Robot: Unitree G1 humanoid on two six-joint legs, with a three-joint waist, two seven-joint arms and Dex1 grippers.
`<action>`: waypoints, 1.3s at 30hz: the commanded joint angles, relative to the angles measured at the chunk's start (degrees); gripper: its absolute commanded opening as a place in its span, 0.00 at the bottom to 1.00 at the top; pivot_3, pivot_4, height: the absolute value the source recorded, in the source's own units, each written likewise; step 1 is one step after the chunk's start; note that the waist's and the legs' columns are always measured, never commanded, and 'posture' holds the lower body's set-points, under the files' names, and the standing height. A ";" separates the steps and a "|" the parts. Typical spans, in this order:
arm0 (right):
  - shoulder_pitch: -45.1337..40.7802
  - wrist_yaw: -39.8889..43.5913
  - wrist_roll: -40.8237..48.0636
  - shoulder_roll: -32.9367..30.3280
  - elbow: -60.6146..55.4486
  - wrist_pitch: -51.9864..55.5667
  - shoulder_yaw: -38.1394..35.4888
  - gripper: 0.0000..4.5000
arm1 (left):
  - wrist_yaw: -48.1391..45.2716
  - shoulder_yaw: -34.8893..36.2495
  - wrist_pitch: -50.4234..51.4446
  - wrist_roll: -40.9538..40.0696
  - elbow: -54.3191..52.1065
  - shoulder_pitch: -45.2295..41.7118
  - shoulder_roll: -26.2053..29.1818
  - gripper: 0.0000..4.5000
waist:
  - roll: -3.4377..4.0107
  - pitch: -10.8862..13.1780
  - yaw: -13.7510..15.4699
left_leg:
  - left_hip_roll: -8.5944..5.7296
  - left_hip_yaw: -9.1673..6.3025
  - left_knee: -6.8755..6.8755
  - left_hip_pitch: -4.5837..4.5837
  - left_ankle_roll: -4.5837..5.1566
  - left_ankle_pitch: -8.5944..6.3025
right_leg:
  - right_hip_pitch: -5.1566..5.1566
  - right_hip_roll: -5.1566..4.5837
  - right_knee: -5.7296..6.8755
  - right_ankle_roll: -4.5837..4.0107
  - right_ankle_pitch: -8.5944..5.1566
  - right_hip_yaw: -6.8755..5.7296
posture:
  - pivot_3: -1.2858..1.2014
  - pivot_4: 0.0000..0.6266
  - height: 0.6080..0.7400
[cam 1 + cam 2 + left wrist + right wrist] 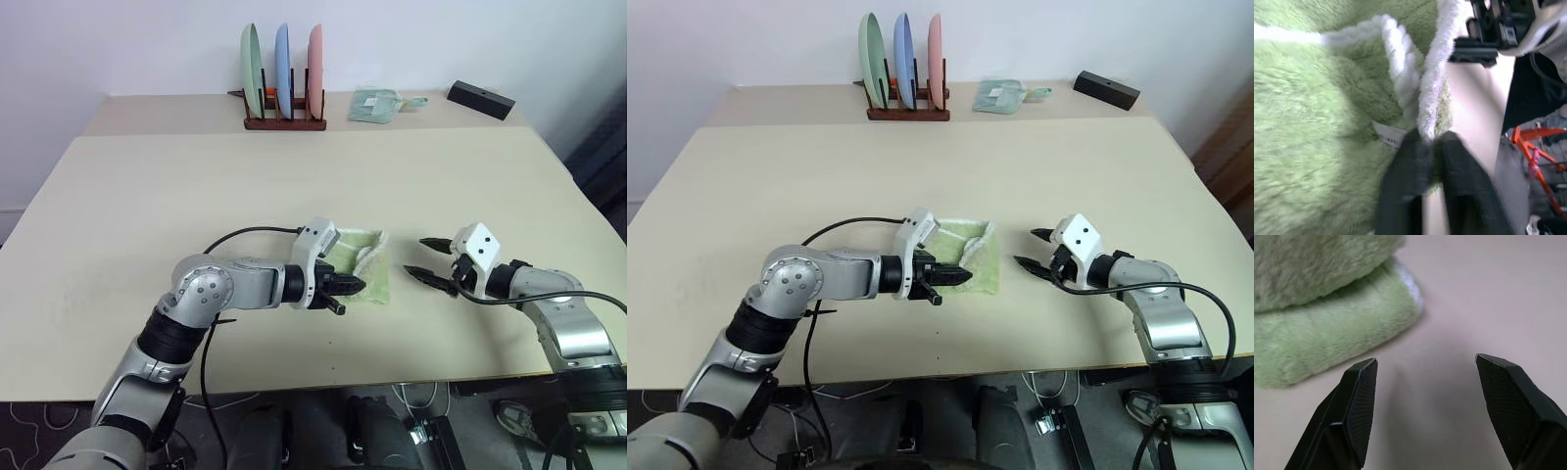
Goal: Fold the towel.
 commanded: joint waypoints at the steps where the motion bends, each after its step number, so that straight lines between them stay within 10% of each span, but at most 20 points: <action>1: -0.10 -1.25 -0.21 -0.09 -2.03 -1.23 -1.73 0.73 | -1.62 2.96 0.77 1.30 -1.15 -0.58 -1.03 0.54 | 0.00 0.00 0.03 | 0.00 0.00 0.00 0.00 0.00 0.00 | 0.00 0.00 0.00 0.00 0.00 0.00 | 0.52 0.24 1.00; 3: -0.55 -1.77 -0.44 -0.19 -1.54 -1.23 -1.84 0.73 | -1.00 6.89 0.49 -1.09 -0.47 -0.33 -2.63 0.76 | 0.00 0.00 0.04 | 0.00 -0.01 0.00 -0.01 -0.01 0.00 | 0.00 -0.01 0.00 0.01 0.00 0.00 | 0.52 0.24 1.00; 12: -4.54 -2.66 -0.45 -0.61 1.74 -1.12 -3.20 0.73 | 3.63 23.07 -3.18 -12.04 -1.89 -0.42 -4.98 0.76 | 0.00 0.00 -0.04 | 0.02 -0.03 0.01 0.01 -0.04 0.02 | 0.00 -0.06 0.02 0.08 0.05 0.00 | 0.52 0.24 1.00; 20: -9.39 -1.40 8.26 1.11 -4.12 7.31 -5.67 0.00 | -4.72 19.11 -10.73 6.95 -4.12 1.40 5.16 0.01 | 0.01 0.00 -0.04 | -0.01 -0.02 -0.02 0.01 -0.07 0.04 | 0.00 -0.01 0.02 0.09 0.06 -0.02 | 0.52 0.24 1.00; 29: -1.69 -6.62 9.55 7.29 -20.74 20.92 7.22 0.00 | -23.75 -0.62 -20.43 28.37 -8.12 12.41 11.78 0.01 | 0.02 -0.02 0.16 | -0.01 -0.07 -0.03 -0.09 -0.06 0.01 | -0.04 -0.19 -0.03 -0.11 -0.04 -0.01 | 0.52 0.24 1.00; 39: 3.84 -5.57 -2.17 5.19 -9.06 7.60 11.69 0.00 | -26.32 -0.64 -27.00 38.14 -2.46 18.01 6.69 0.01 | 0.05 -0.06 0.07 | 0.00 -0.04 -0.02 -0.04 0.35 -0.22 | -0.03 -0.29 -0.04 -0.13 -0.03 0.00 | 0.52 0.24 1.00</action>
